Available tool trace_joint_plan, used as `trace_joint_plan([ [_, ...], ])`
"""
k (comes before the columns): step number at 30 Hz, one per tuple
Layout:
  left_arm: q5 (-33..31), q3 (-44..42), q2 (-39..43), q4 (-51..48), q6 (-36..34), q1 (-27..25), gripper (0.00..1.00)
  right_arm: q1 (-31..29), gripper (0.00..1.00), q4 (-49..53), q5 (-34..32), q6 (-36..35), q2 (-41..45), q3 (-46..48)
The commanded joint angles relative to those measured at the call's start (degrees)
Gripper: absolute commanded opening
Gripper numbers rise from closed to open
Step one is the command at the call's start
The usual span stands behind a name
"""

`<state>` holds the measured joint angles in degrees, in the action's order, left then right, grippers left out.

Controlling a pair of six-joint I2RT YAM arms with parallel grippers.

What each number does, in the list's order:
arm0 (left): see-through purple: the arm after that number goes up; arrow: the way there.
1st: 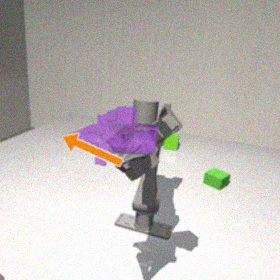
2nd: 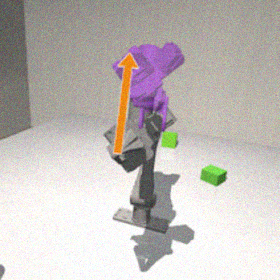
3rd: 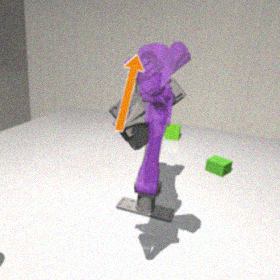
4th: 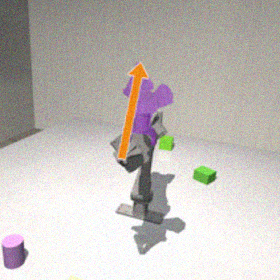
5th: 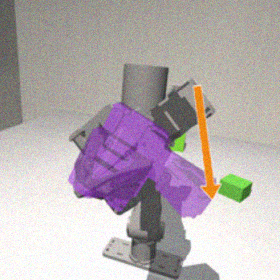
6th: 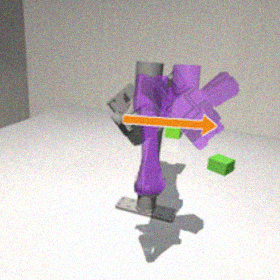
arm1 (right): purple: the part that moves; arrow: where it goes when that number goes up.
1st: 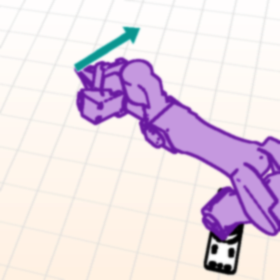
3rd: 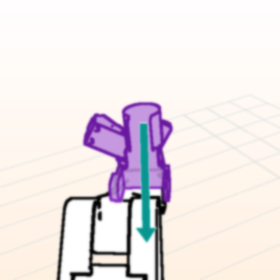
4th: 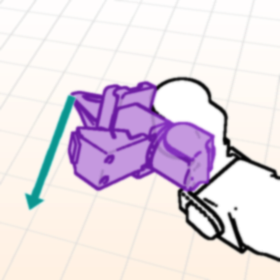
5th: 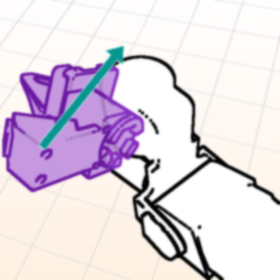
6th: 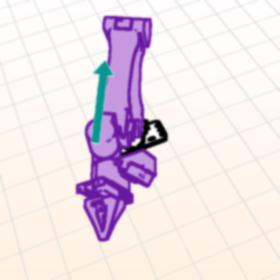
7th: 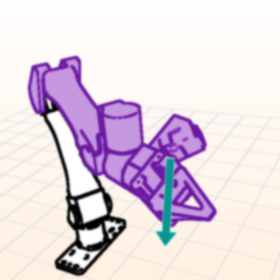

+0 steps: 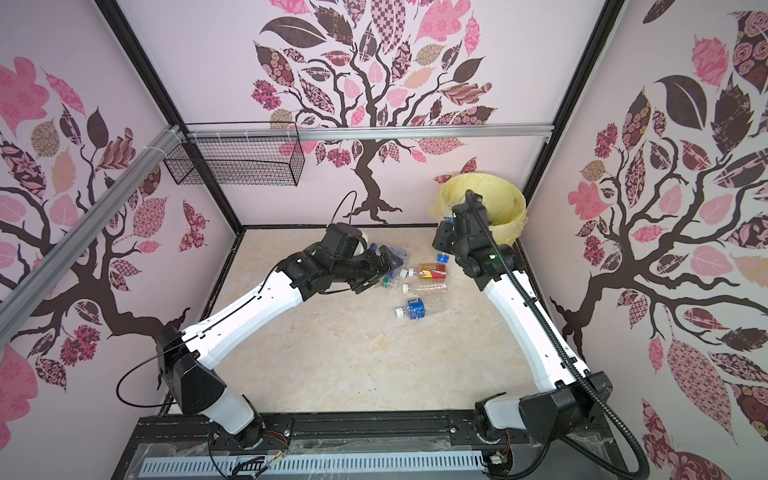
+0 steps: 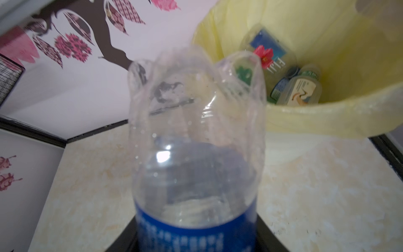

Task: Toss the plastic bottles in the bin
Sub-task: 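Lift the blue-labelled bottle and carry it over the bin with the right gripper, then open the right gripper to drop the blue-labelled bottle into the bin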

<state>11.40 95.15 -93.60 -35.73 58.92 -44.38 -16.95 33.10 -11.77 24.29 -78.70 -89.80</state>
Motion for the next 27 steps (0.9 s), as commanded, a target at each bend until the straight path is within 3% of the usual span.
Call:
trace_joint_plan([
  [1,-2.31,5.28,-0.76,3.33,-5.63,-2.09,0.97,2.83,0.55,-4.21,-2.22,-3.2,-2.53,-5.8],
  [8,-3.13,11.62,-3.25,6.74,-11.81,-5.95,0.97,9.71,0.55,-6.22,-1.78,-4.15,-8.07,-20.47],
  [14,-5.04,20.04,-5.75,6.31,-18.14,-9.02,0.97,10.17,0.56,-7.74,-6.36,-10.53,-11.13,-33.45],
  [22,-6.78,21.13,-6.02,5.17,-21.8,-9.5,0.97,10.2,0.58,-21.38,-8.49,-16.13,-10.93,-28.2],
  [27,-7.68,20.43,-5.64,4.21,-22.15,-9.5,0.97,11.46,0.6,-14.55,-11.26,-15.47,-21.9,-30.48],
])
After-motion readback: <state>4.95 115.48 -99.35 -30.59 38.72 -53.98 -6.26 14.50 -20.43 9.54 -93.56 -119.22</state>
